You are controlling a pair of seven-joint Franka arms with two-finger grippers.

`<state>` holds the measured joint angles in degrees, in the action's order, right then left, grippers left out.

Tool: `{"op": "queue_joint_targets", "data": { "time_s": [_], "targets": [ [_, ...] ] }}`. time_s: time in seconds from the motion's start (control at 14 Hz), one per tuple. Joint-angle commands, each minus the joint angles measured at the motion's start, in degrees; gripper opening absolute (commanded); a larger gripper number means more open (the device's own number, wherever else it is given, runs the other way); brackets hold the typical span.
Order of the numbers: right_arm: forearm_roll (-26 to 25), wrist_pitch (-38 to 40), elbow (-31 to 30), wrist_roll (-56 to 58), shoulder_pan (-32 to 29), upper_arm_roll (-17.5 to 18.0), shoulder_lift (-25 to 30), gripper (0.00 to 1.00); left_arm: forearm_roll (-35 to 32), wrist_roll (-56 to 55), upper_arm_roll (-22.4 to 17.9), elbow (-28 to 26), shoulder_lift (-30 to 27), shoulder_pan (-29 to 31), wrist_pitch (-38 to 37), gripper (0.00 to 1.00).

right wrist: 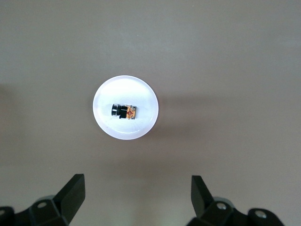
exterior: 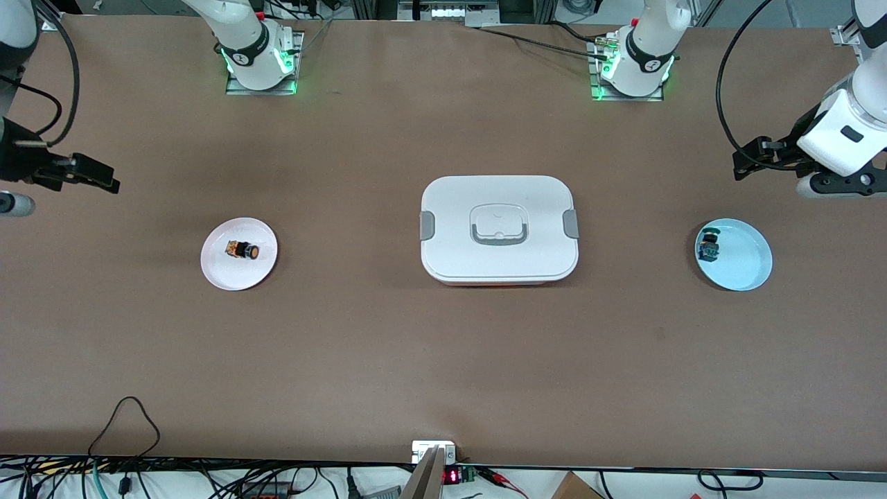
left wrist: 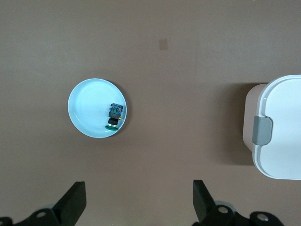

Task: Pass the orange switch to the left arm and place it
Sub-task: 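Move the right gripper down over the orange switch on the white plate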

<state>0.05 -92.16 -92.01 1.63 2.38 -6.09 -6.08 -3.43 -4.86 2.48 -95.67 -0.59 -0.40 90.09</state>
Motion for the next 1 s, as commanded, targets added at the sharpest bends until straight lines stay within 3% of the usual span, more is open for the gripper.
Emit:
{"op": "queue_joint_targets", "data": {
  "time_s": [0.0, 0.43, 0.93],
  "targets": [
    [0.31, -3.18, -2.28, -0.05, -0.89, 0.64, -1.04, 1.00, 0.62, 1.44, 0.07, 0.22, -0.46, 0.13, -0.70, 1.00],
    [0.83, -22.60, -19.94, -0.05, 0.51, 0.81, -1.12, 1.00, 0.62, 1.52, 0.07, 0.22, -0.38, 0.14, -0.70, 1.00],
    [0.74, -29.64, -23.21, 0.82, 4.82, 0.99, -7.96, 1.00, 0.62, 1.44, 0.07, 0.22, -0.46, 0.14, -0.70, 1.00]
  ]
}}
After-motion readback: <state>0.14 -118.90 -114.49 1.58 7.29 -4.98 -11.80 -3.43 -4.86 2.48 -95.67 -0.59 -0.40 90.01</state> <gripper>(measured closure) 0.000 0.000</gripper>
